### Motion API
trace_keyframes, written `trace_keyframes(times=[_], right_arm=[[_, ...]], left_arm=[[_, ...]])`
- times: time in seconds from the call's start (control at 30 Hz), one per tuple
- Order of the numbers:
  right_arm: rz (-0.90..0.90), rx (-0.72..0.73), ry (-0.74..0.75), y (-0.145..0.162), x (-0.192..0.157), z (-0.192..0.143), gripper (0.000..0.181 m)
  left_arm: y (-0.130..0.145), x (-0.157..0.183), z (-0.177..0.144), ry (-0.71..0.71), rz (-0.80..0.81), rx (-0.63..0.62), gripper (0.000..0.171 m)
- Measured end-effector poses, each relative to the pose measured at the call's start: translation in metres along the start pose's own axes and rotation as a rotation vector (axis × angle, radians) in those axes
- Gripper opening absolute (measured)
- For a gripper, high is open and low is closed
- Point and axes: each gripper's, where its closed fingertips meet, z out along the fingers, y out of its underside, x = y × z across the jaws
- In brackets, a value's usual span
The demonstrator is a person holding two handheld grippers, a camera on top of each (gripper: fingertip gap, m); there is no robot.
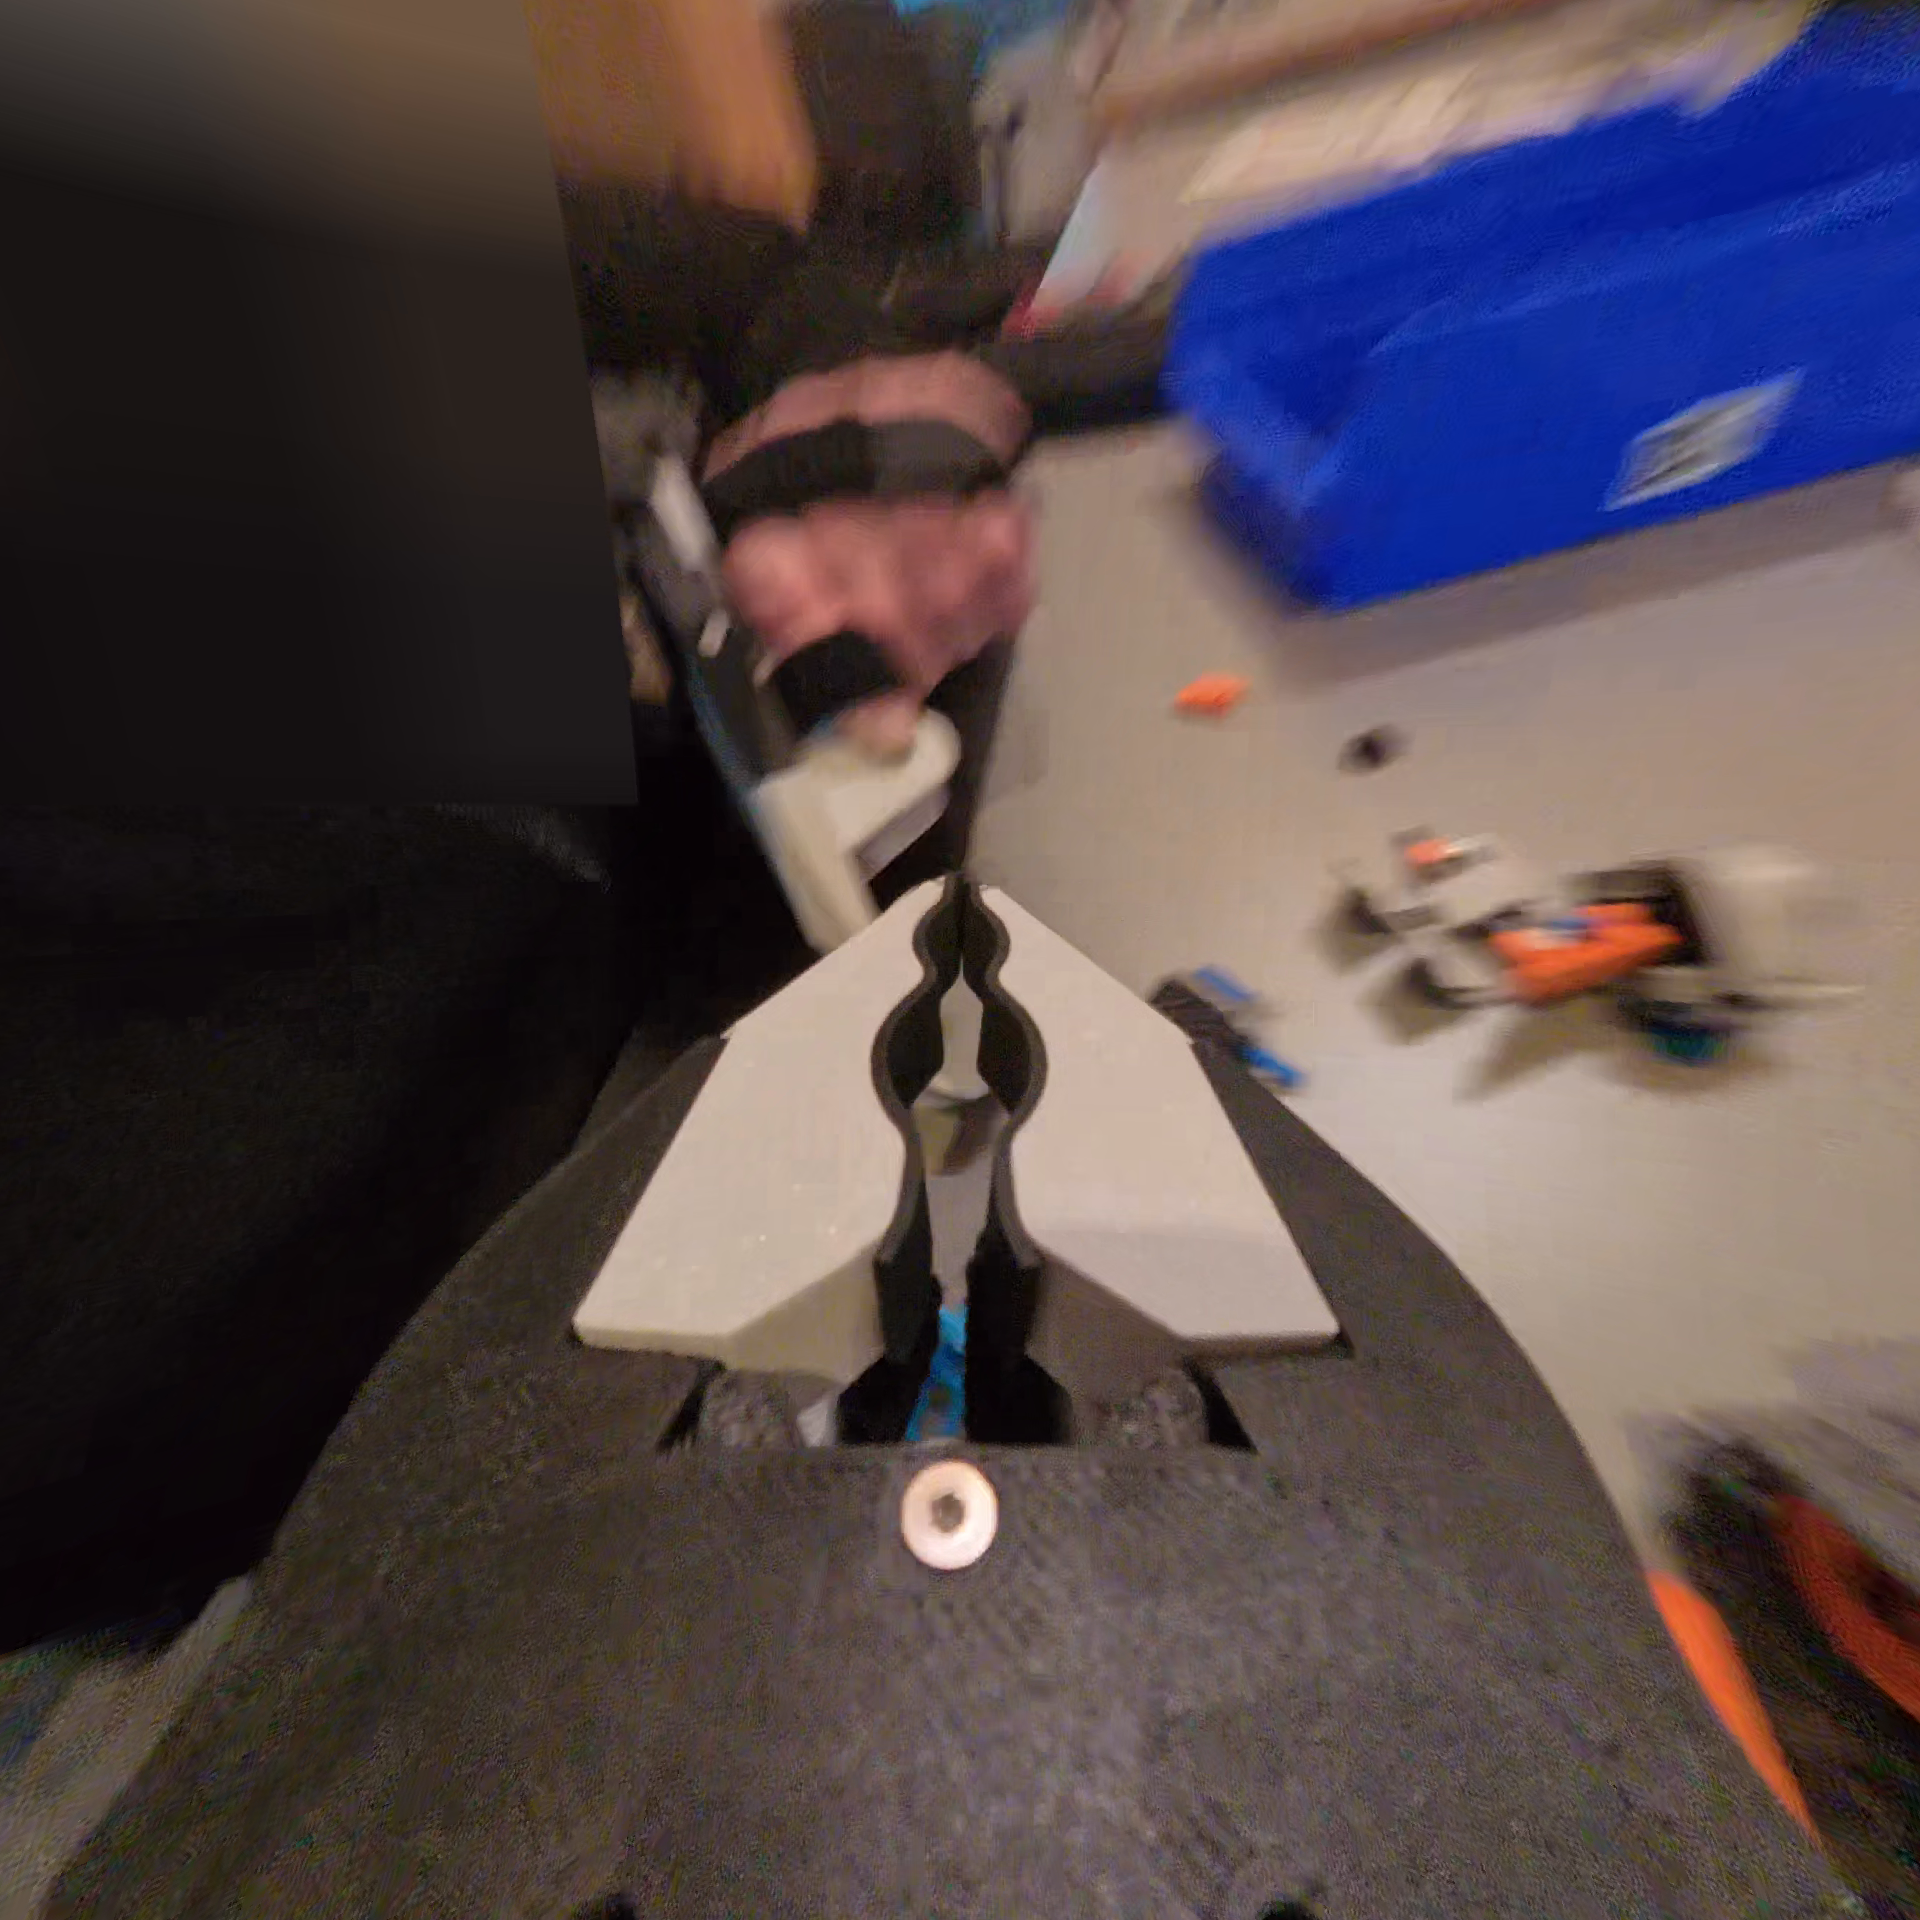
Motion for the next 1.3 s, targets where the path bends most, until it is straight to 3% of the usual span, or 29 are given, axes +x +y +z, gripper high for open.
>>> trace_keyframes(times=[0.03,0.1,0.17,0.23,0.27,0.33,0.4,0.6,0.67,0.77,0.9,0.93,1.03,1.1,1.17,1.2,1.3], right_arm=[[-0.003,-0.038,0.007,0.006,0.002,-0.006,0.0],[-0.024,-0.175,-0.051,0.033,-0.014,0.014,0.0],[-0.09,-0.303,0.006,0.051,-0.007,0.021,0.0],[-0.053,-0.25,-0.061,0.044,-0.02,0.024,0.0],[-0.073,-0.28,-0.052,0.05,-0.019,0.026,0.0],[-0.105,-0.339,-0.038,0.057,-0.021,0.034,0.02],[-0.167,-0.406,-0.033,0.066,-0.023,0.043,0.022],[-0.27,-0.475,0.014,0.077,-0.019,0.049,0.0],[-0.336,-0.494,0.032,0.078,-0.021,0.052,0.0],[-0.445,-0.526,0.084,0.079,-0.019,0.055,0.0],[-0.675,-0.573,0.216,0.076,-0.01,0.057,0.0],[-0.741,-0.579,0.254,0.074,-0.009,0.058,0.0],[-0.959,-0.647,0.391,0.069,-0.002,0.059,0.0],[-1.091,-0.68,0.489,0.063,0.004,0.057,0.0],[-1.182,-0.704,0.563,0.057,0.01,0.053,0.0],[-1.196,-0.712,0.58,0.057,0.012,0.051,0.0],[-1.181,-0.701,0.592,0.056,0.015,0.048,0.0]], left_arm=[[0.0,-0.001,0.0,-0.003,0.0,0.003,0.023],[0.0,-0.001,0.0,0.0,0.002,0.003,0.024],[0.0,-0.003,0.001,-0.02,0.001,0.007,0.024],[0.002,-0.005,-0.001,-0.043,-0.013,0.01,0.024],[0.003,-0.005,-0.002,-0.053,-0.022,0.007,0.024],[0.004,-0.006,-0.002,-0.073,-0.049,0.012,0.024],[0.004,-0.006,-0.004,-0.079,-0.083,0.02,0.024],[0.016,-0.001,-0.018,0.009,-0.193,0.044,0.031],[0.02,0.004,-0.028,0.114,-0.308,0.092,0.029],[0.032,-0.019,-0.044,0.16,-0.557,0.185,0.027],[0.045,-0.044,-0.036,0.237,-0.921,0.261,0.046],[0.046,-0.042,-0.029,0.29,-0.992,0.252,0.06],[0.043,-0.035,-0.014,0.401,-1.151,0.258,0.068],[0.037,-0.028,-0.007,0.482,-1.221,0.267,0.063],[0.035,-0.019,0.0,0.517,-1.237,0.252,0.044],[0.031,-0.02,0.0,0.517,-1.245,0.293,0.031],[0.03,-0.023,0.003,0.447,-1.266,0.327,0.025]])
